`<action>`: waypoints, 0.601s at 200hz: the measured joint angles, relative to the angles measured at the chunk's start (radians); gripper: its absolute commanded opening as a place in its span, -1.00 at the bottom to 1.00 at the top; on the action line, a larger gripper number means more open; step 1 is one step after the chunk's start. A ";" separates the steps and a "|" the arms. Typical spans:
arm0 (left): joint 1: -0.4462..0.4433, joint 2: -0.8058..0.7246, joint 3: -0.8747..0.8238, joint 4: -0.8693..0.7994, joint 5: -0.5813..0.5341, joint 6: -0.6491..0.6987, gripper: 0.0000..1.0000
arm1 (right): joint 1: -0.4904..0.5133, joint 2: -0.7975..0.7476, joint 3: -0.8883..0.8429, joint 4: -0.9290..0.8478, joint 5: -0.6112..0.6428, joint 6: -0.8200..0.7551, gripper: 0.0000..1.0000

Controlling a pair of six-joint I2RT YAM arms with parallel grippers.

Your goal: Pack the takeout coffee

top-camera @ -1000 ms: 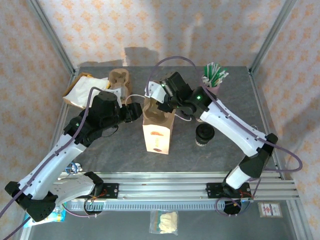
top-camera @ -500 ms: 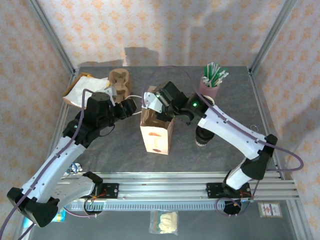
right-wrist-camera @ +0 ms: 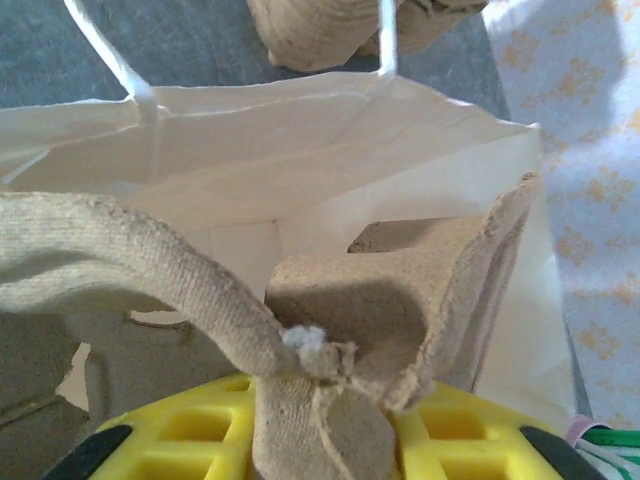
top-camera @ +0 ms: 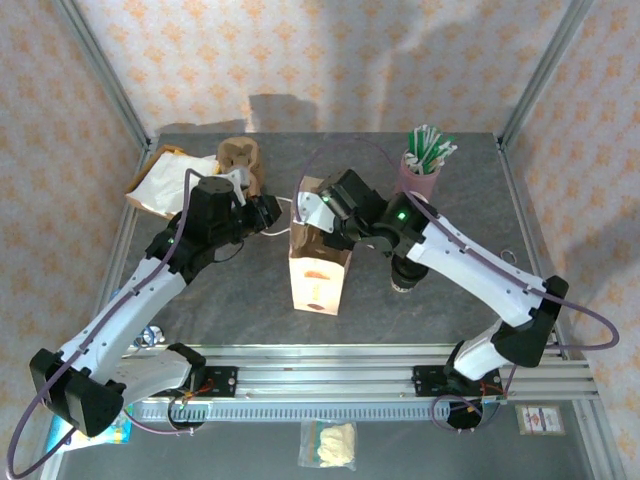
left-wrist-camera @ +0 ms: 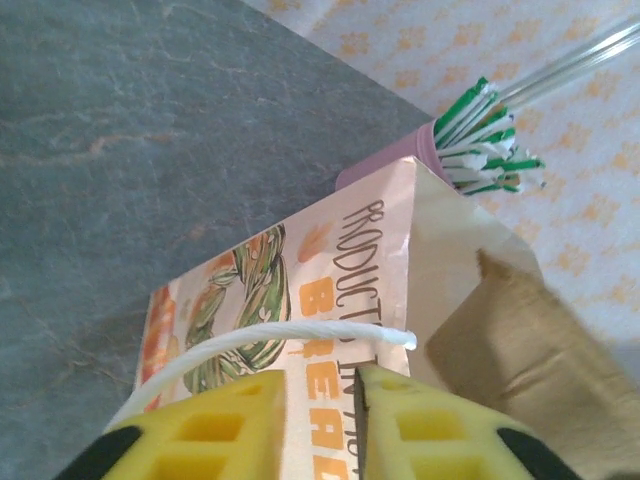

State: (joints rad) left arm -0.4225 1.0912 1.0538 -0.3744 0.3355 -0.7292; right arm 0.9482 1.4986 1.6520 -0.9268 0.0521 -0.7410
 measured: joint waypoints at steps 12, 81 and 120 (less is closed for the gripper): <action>0.000 0.000 0.000 0.005 0.003 -0.001 -0.97 | 0.000 0.003 -0.004 -0.001 0.000 -0.003 -0.43; 0.000 0.001 0.011 0.031 0.012 -0.006 -1.00 | 0.000 0.073 -0.005 -0.001 -0.008 -0.014 -0.42; 0.000 0.002 0.088 0.032 0.019 -0.006 -1.00 | -0.005 0.104 -0.034 0.010 -0.013 -0.014 -0.43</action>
State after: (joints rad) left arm -0.4225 1.0935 1.1416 -0.3428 0.3546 -0.7357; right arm 0.9436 1.6028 1.6180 -0.9165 0.0387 -0.7551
